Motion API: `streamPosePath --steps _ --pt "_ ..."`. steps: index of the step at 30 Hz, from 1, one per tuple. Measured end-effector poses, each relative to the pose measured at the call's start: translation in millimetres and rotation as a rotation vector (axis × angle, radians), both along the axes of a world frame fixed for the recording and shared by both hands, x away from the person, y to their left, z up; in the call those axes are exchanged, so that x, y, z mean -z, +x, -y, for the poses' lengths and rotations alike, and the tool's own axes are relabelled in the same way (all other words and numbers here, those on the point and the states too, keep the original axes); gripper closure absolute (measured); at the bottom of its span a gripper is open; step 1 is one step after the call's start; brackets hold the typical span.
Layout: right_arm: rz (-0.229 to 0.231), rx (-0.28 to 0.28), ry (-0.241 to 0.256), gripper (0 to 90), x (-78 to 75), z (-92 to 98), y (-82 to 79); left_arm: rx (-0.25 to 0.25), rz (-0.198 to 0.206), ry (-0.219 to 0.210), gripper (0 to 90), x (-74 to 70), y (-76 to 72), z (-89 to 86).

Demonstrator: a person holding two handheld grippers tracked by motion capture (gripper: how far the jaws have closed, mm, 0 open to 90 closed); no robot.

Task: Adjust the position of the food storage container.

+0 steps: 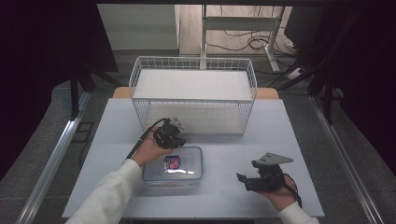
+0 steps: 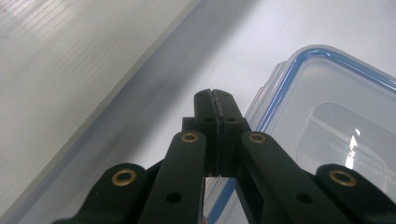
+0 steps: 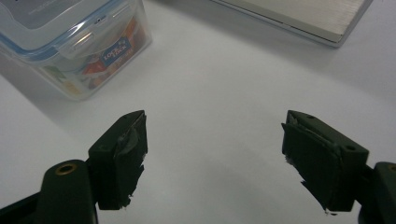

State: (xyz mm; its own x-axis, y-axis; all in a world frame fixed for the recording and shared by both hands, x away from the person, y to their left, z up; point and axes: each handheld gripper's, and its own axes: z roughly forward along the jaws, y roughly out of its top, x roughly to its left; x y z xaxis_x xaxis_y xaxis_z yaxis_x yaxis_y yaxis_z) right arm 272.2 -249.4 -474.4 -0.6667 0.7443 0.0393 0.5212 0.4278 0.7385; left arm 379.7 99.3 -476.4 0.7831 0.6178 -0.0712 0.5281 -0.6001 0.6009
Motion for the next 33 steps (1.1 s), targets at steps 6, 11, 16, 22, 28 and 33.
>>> streamPosePath --steps 6,11,16,22,28,33 --pt "0.004 0.006 0.004 22.5 -0.5 1.6 0.3 -0.061 0.03 -0.057 90.0 -11.7 -3.9 -19.6" --pt "0.003 0.006 0.002 22.5 -0.9 0.8 0.0 -0.144 0.054 -0.1 89.9 -30.2 -28.0 -53.6" --pt "0.007 0.007 0.001 22.5 -1.5 0.1 -0.9 -0.186 0.065 -0.118 89.7 -33.4 -49.2 -77.3" --pt "0.003 0.008 -0.001 22.5 -0.8 -1.3 -0.8 -0.25 0.052 -0.115 89.8 -21.8 -74.8 -108.3" --pt "0.003 0.012 -0.005 22.5 -0.4 -2.0 -0.4 -0.302 0.017 -0.113 89.7 -3.6 -88.2 -131.7" --pt "0.003 0.008 -0.013 22.5 0.0 -2.9 -0.4 -0.332 -0.023 -0.095 89.7 10.1 -93.0 -138.6"
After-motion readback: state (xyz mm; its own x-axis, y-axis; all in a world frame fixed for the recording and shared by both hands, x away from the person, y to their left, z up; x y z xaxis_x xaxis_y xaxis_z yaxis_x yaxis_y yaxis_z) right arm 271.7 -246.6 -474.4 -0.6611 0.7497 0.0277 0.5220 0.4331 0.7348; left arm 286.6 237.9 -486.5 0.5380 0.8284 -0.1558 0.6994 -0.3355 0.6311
